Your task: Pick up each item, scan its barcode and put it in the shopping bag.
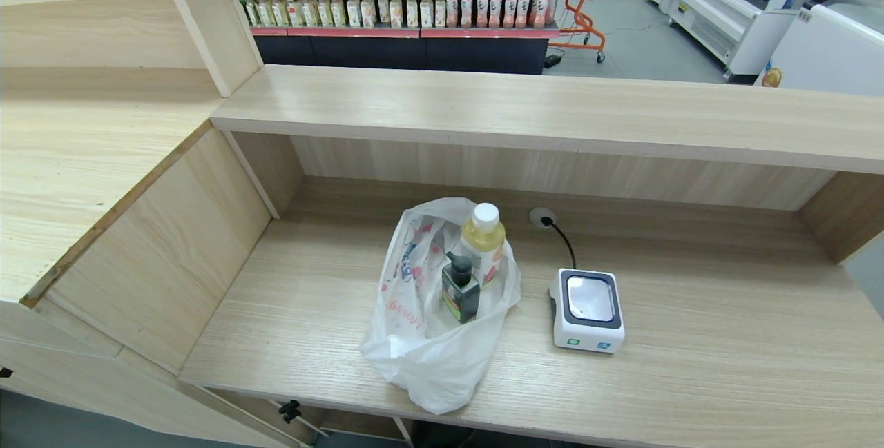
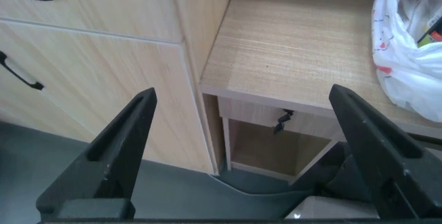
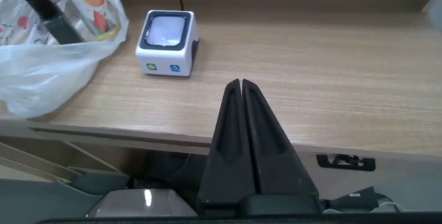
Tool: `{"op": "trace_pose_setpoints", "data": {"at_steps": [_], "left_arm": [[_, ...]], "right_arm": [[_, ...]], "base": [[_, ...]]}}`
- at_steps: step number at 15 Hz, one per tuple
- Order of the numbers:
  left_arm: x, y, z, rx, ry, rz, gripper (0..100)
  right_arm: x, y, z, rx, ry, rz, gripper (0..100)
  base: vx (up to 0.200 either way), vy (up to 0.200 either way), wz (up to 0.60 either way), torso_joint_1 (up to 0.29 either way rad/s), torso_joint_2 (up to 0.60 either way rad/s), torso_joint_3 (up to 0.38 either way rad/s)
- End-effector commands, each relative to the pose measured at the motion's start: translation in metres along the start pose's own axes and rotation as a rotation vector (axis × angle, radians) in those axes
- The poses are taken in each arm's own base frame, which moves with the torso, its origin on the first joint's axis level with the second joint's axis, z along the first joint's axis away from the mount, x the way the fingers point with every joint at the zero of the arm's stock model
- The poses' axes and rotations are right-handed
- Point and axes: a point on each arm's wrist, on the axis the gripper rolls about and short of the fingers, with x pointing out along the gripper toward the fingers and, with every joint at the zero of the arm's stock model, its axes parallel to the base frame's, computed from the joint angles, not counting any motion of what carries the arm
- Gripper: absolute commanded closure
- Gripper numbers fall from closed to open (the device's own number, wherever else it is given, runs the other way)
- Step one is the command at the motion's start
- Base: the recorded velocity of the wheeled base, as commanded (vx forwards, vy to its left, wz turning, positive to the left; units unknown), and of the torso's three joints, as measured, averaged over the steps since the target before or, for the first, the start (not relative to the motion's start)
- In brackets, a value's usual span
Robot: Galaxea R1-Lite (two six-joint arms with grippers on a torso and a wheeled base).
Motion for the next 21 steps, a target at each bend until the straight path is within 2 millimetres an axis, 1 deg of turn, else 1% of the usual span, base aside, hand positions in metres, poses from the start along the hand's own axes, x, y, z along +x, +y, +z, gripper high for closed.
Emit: {"op": "trace_pose_setpoints", "data": {"at_steps": [1,3,7,10,21], "left_arm": [[0.0000,0.0000,0.0000,0.000,0.000,0.000,0],[0.0000,0.0000,0.0000,-0.003,0.000,0.002,0],[0.0000,0.0000,0.0000,-0.001,0.000,0.000,0],[0.0000,0.0000,0.0000,-0.003,0.000,0.000,0],[0.0000,0.0000,0.0000,-0.003,0.000,0.000,0]], "right_arm": [[0.0004,0.0000,0.0001,0.000,0.004,-0.001,100],[0.0004,0.0000,0.0001,0.000,0.004,-0.001,100],[0.0004,0.0000,0.0001,0.000,0.004,-0.001,100],[0.0004,0.0000,0.0001,0.000,0.004,-0.001,100],[0.0004,0.0000,0.0001,0.000,0.004,-0.001,100]], "base": [[0.000,-0.200,0.00,0.017,0.01,-0.002],[0.000,-0.200,0.00,0.000,0.01,0.000],[0.000,0.000,0.00,0.000,0.00,0.000],[0.200,0.000,0.00,0.002,0.00,0.005],[0.000,0.000,0.00,0.000,0.00,0.000]]}}
